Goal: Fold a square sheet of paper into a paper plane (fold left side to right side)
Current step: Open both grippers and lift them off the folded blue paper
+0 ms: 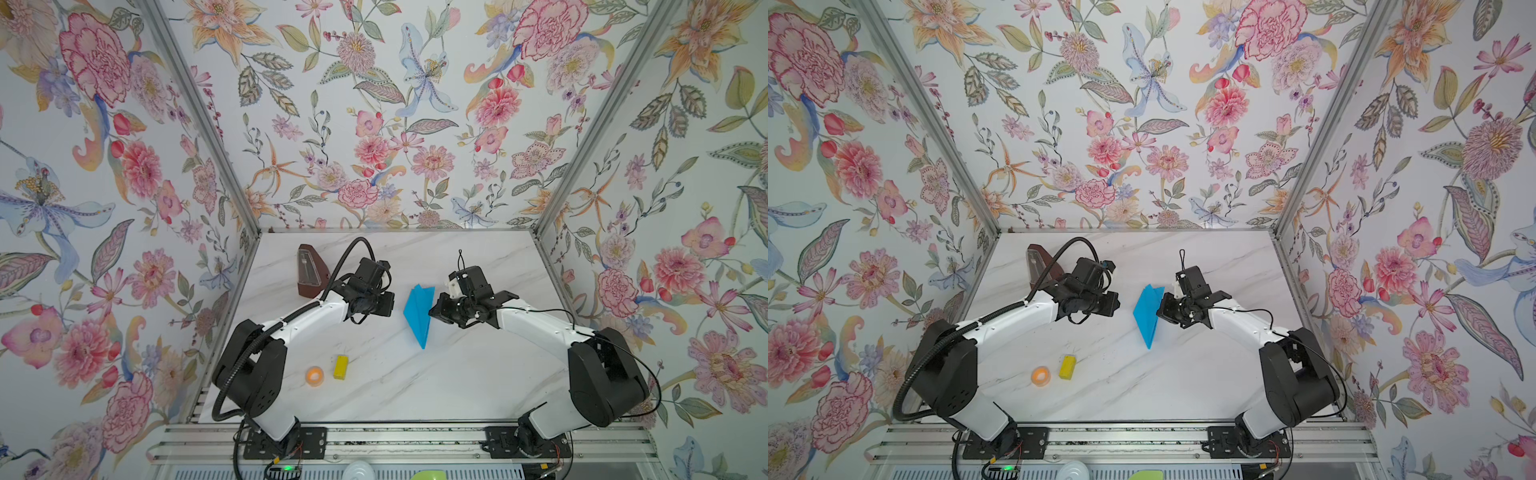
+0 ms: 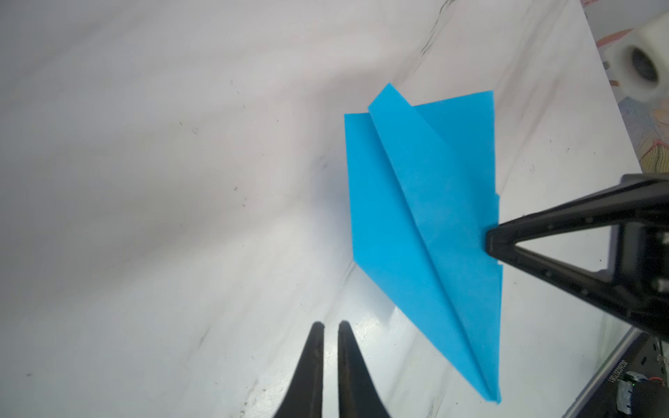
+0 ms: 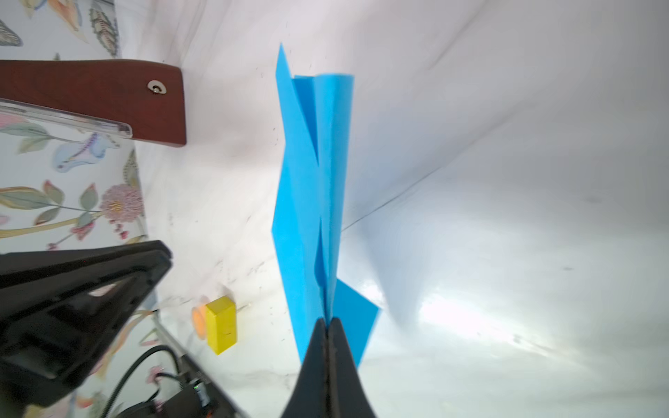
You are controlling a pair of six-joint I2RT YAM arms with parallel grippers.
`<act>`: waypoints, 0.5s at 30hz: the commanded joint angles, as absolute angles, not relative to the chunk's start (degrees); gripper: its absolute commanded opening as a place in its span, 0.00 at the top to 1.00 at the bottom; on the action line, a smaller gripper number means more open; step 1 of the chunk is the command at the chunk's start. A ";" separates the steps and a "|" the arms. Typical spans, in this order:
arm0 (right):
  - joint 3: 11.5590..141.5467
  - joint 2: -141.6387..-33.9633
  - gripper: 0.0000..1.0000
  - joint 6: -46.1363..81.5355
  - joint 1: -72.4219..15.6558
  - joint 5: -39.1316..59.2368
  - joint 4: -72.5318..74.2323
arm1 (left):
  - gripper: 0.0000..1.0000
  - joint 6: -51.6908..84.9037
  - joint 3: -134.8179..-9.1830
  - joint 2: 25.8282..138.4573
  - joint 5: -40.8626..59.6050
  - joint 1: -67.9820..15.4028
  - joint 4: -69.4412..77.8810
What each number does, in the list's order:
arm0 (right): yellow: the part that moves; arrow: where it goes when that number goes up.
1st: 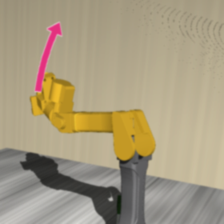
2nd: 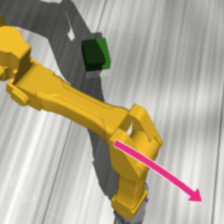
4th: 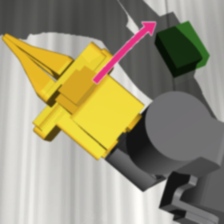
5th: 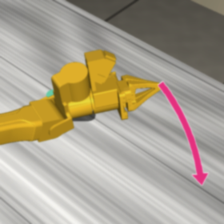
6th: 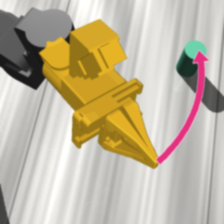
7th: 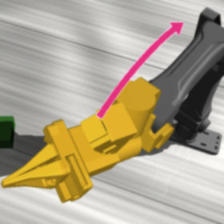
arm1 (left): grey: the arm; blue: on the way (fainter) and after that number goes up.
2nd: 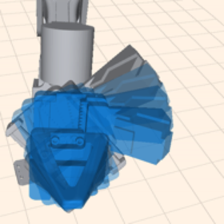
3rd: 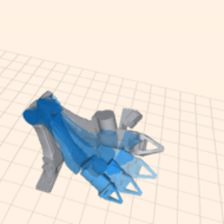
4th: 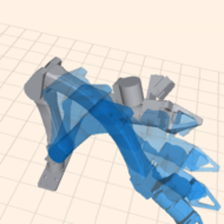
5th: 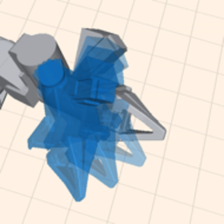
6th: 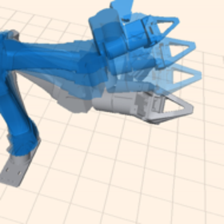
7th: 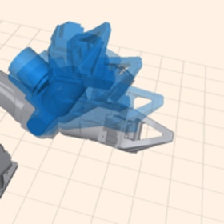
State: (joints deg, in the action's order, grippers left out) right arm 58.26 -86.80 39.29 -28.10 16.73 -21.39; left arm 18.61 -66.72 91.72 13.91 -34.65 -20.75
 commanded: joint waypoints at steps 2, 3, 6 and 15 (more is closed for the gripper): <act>66.00 -85.13 1.00 30.58 -30.70 -3.82 -45.77 | 0.80 18.56 -65.78 85.16 8.55 -33.40 -17.11; 67.69 -85.11 1.00 30.59 -31.05 -7.13 -48.30 | 0.79 18.71 -65.24 84.06 8.37 -33.20 -16.15; 71.77 -86.64 1.00 31.23 -36.53 -16.38 -53.82 | 0.76 19.62 -63.44 81.57 8.86 -32.06 -13.55; 80.31 -103.82 0.84 36.81 -50.87 -17.06 -56.96 | 0.61 27.27 -52.06 76.68 17.71 -25.78 -2.55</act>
